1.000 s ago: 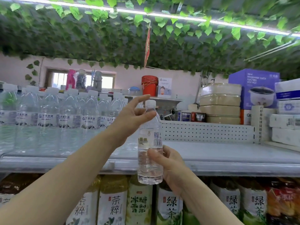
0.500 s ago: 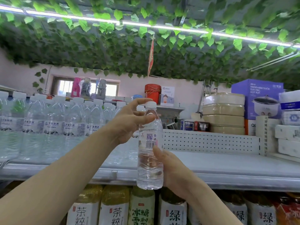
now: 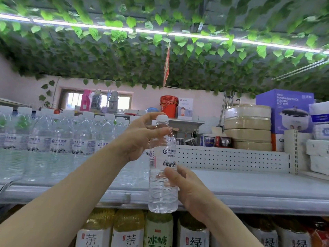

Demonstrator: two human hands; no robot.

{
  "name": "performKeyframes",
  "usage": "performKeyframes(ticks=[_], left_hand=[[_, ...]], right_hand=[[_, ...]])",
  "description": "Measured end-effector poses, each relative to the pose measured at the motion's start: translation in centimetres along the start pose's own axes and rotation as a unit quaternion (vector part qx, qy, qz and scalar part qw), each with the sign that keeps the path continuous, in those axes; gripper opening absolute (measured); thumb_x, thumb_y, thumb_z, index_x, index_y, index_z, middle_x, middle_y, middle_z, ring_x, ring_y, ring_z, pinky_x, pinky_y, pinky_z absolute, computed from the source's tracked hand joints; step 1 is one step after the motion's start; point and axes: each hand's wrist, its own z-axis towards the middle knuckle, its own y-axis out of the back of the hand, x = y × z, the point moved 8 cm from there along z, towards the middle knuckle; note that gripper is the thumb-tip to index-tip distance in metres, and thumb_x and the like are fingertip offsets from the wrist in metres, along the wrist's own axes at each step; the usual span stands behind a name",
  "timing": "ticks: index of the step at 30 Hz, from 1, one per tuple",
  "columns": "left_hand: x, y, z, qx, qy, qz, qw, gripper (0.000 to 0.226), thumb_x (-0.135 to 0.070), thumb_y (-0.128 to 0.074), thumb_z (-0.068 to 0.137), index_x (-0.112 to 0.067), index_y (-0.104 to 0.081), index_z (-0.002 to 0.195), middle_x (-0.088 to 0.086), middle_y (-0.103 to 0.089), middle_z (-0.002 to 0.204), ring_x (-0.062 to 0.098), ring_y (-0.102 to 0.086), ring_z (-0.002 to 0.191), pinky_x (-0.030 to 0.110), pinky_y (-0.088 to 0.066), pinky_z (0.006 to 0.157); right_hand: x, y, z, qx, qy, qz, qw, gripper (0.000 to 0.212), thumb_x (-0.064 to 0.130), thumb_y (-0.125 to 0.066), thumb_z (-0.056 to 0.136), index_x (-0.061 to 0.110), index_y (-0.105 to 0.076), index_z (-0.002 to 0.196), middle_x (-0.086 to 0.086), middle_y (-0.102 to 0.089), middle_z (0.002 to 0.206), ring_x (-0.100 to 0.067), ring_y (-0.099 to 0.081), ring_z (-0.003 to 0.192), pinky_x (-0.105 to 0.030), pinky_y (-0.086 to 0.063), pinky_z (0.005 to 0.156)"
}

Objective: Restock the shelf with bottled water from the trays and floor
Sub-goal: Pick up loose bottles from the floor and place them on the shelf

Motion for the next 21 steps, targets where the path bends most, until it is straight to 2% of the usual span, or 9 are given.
performKeyframes(ticks=[3, 5, 7, 9, 10, 13, 15, 18, 21], left_hand=[[-0.2, -0.1, 0.1, 0.021, -0.005, -0.015, 1.0, 0.061, -0.003, -0.074, 0.066, -0.015, -0.062, 0.124, 0.028, -0.067, 0.117, 0.042, -0.065, 0.113, 0.055, -0.052, 0.099], [-0.5, -0.7, 0.1, 0.052, -0.009, 0.011, 0.999, 0.061, -0.003, -0.073, 0.069, -0.016, -0.06, 0.127, 0.025, -0.07, 0.114, 0.04, -0.067, 0.11, 0.053, -0.051, 0.099], [-1.3, -1.2, 0.5, 0.076, -0.019, 0.06, 0.995, 0.064, -0.006, -0.073, 0.069, -0.019, -0.058, 0.13, 0.016, -0.074, 0.107, 0.031, -0.069, 0.099, 0.049, -0.05, 0.097], [-2.2, -1.4, 1.0, 0.093, -0.029, 0.12, 0.988, 0.069, -0.012, -0.074, 0.069, -0.022, -0.054, 0.135, 0.01, -0.074, 0.104, 0.022, -0.068, 0.094, 0.044, -0.049, 0.092], [-2.7, -1.4, 1.4, 0.097, -0.036, 0.162, 0.981, 0.073, -0.015, -0.075, 0.07, -0.023, -0.05, 0.138, 0.009, -0.073, 0.107, 0.022, -0.068, 0.098, 0.042, -0.049, 0.093], [-3.8, -1.4, 2.4, 0.101, -0.061, 0.296, 0.948, 0.079, -0.019, -0.081, 0.075, -0.024, -0.041, 0.143, 0.012, -0.067, 0.121, 0.023, -0.064, 0.11, 0.035, -0.049, 0.091], [-4.3, -1.2, 3.2, 0.083, -0.09, 0.381, 0.917, 0.085, -0.023, -0.084, 0.075, -0.025, -0.037, 0.146, 0.012, -0.06, 0.128, 0.025, -0.06, 0.113, 0.038, -0.052, 0.093], [-4.8, -0.7, 4.4, 0.053, -0.129, 0.486, 0.863, 0.092, -0.036, -0.086, 0.07, -0.026, -0.036, 0.147, 0.012, -0.057, 0.13, 0.025, -0.053, 0.118, 0.049, -0.048, 0.102], [-4.5, 0.1, 5.3, 0.049, -0.139, 0.526, 0.838, 0.094, -0.044, -0.086, 0.068, -0.029, -0.038, 0.147, 0.008, -0.06, 0.127, 0.024, -0.049, 0.122, 0.051, -0.045, 0.105]], right_hand=[[0.0, 0.4, -0.1, 0.036, 0.014, 0.046, 0.998, 0.06, 0.031, -0.079, 0.081, 0.0, -0.063, 0.129, -0.018, -0.068, 0.128, -0.029, -0.066, 0.115, -0.044, -0.052, 0.104], [0.2, 0.9, 0.1, 0.017, 0.026, 0.047, 0.998, 0.057, 0.024, -0.082, 0.079, 0.0, -0.064, 0.128, -0.017, -0.07, 0.126, -0.025, -0.069, 0.108, -0.039, -0.056, 0.095], [0.6, 1.2, 0.6, 0.0, 0.042, 0.04, 0.998, 0.056, 0.02, -0.086, 0.077, 0.002, -0.065, 0.125, -0.014, -0.072, 0.12, -0.019, -0.072, 0.096, -0.038, -0.056, 0.09], [1.5, 1.7, 1.0, -0.02, 0.049, 0.019, 0.998, 0.054, 0.021, -0.081, 0.074, 0.006, -0.066, 0.123, -0.011, -0.074, 0.117, -0.021, -0.074, 0.099, -0.041, -0.056, 0.091], [2.0, 2.0, 1.4, -0.03, 0.053, 0.003, 0.998, 0.054, 0.023, -0.081, 0.073, 0.008, -0.067, 0.122, -0.011, -0.075, 0.117, -0.024, -0.073, 0.104, -0.043, -0.056, 0.094], [3.4, 2.8, 2.7, -0.057, 0.076, -0.061, 0.994, 0.057, 0.037, -0.085, 0.068, 0.017, -0.07, 0.119, -0.007, -0.075, 0.115, -0.032, -0.068, 0.114, -0.056, -0.047, 0.106], [3.7, 3.1, 3.7, -0.075, 0.081, -0.08, 0.991, 0.05, 0.038, -0.086, 0.069, 0.021, -0.073, 0.115, -0.006, -0.076, 0.113, -0.035, -0.066, 0.116, -0.06, -0.043, 0.108], [3.5, 3.1, 5.0, -0.096, 0.076, -0.091, 0.988, 0.035, 0.029, -0.083, 0.08, 0.021, -0.074, 0.113, -0.005, -0.076, 0.111, -0.036, -0.064, 0.117, -0.052, -0.044, 0.106], [2.8, 2.7, 5.9, -0.104, 0.064, -0.083, 0.989, 0.03, 0.026, -0.081, 0.084, 0.021, -0.075, 0.112, -0.007, -0.075, 0.113, -0.034, -0.064, 0.118, -0.046, -0.045, 0.102]])
